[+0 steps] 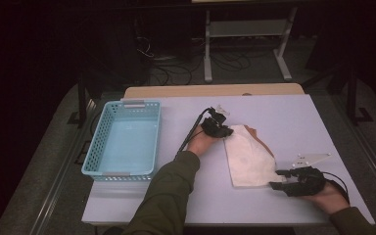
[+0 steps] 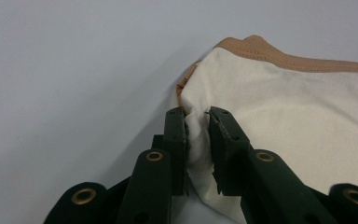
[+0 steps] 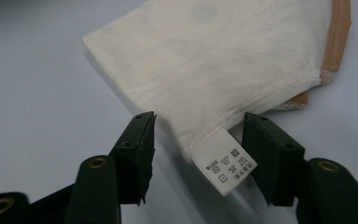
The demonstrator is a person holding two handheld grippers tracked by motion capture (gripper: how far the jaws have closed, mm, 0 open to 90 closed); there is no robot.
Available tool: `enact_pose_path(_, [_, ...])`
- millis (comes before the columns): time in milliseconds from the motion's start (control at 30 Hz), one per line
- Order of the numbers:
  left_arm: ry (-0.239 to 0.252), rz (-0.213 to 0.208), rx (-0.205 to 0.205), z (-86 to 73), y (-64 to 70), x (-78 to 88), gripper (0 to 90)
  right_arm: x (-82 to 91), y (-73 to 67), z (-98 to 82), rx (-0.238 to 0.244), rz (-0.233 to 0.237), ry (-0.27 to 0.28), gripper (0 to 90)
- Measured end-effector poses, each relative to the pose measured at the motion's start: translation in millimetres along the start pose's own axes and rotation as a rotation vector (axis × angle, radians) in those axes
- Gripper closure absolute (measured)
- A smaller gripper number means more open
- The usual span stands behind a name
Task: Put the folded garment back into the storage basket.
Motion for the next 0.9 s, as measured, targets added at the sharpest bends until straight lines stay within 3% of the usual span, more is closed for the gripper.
enact_pose_path(233, [0.0,0.003,-0.002,0.1,0.2,-0.1,76.2,-4.7,-0.8,0.5,0.03,-0.014,-0.019,55.3])
enact_pose_path(600, [0.007,0.009,0.012,1.0,2.2,-0.8,77.0,-9.2,-2.9,6.2,0.053,-0.019,-0.038,80.6])
enact_pose_path(767, [0.0,0.019,0.002,1.9,3.2,-0.2,77.8,-10.1,-4.1,7.8,0.061,-0.018,-0.04,83.1])
enact_pose_path(900, [0.008,0.019,-0.002,3.6,4.1,1.3,78.1,-7.4,-3.9,10.3,0.05,0.0,-0.01,83.3])
Point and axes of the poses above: each handheld gripper's, and its own axes: x roughly backward along the jaws, z roughly out of its top, y roughly to its right, the point moved 1 cm from there along -x, roughly forward along the jaws, and after that the axes turned 9 degrees about x, right-handed, at the moved point
